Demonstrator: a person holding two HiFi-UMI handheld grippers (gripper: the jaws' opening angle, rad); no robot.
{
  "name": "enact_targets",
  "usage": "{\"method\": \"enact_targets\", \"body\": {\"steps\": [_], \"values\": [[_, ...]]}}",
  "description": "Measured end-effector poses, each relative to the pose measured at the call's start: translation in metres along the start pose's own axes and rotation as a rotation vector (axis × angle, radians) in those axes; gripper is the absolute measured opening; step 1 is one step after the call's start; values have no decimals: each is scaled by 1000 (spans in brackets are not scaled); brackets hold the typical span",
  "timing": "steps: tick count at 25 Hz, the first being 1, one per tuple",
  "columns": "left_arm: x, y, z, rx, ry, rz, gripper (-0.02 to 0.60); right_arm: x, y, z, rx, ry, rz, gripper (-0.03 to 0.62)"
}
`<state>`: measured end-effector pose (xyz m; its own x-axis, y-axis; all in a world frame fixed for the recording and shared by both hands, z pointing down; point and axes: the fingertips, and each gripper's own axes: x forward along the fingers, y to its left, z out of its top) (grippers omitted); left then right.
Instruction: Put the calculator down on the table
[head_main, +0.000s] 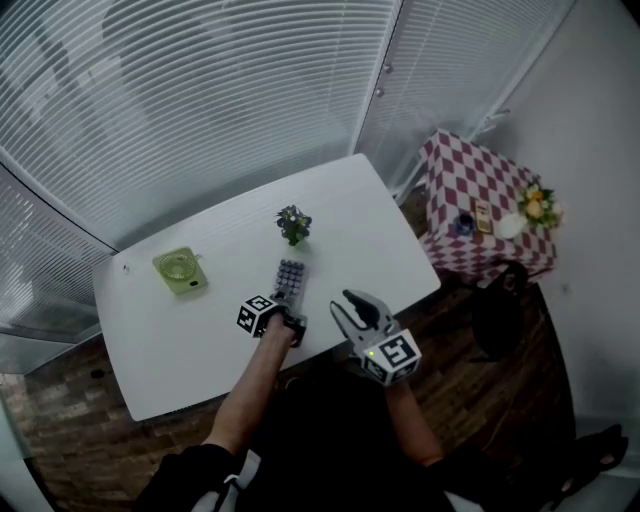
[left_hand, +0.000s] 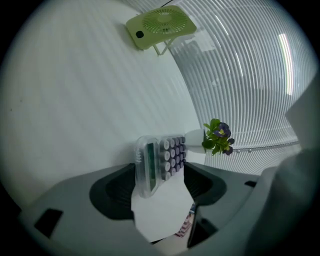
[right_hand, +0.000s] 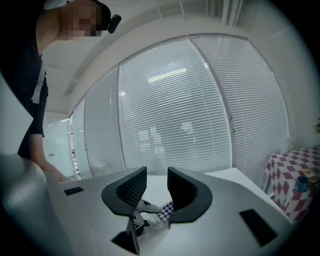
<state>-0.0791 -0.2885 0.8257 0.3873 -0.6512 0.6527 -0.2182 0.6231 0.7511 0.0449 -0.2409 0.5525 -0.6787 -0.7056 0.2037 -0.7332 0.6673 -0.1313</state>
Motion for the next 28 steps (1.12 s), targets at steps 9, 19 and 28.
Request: {"method": "enact_targets", "body": {"steps": [9,19,28], "values": [[-19,1,-4,-60,8,-74,281,0,0,6,6,-11,-2,123],[-79,-19,21,-17,-86,-229,281,-11,-19,4,35,-26,-60,123],[-123,-57,42,1,-179,-406,281,-20,-37,1,39,-39,-126,123]]}}
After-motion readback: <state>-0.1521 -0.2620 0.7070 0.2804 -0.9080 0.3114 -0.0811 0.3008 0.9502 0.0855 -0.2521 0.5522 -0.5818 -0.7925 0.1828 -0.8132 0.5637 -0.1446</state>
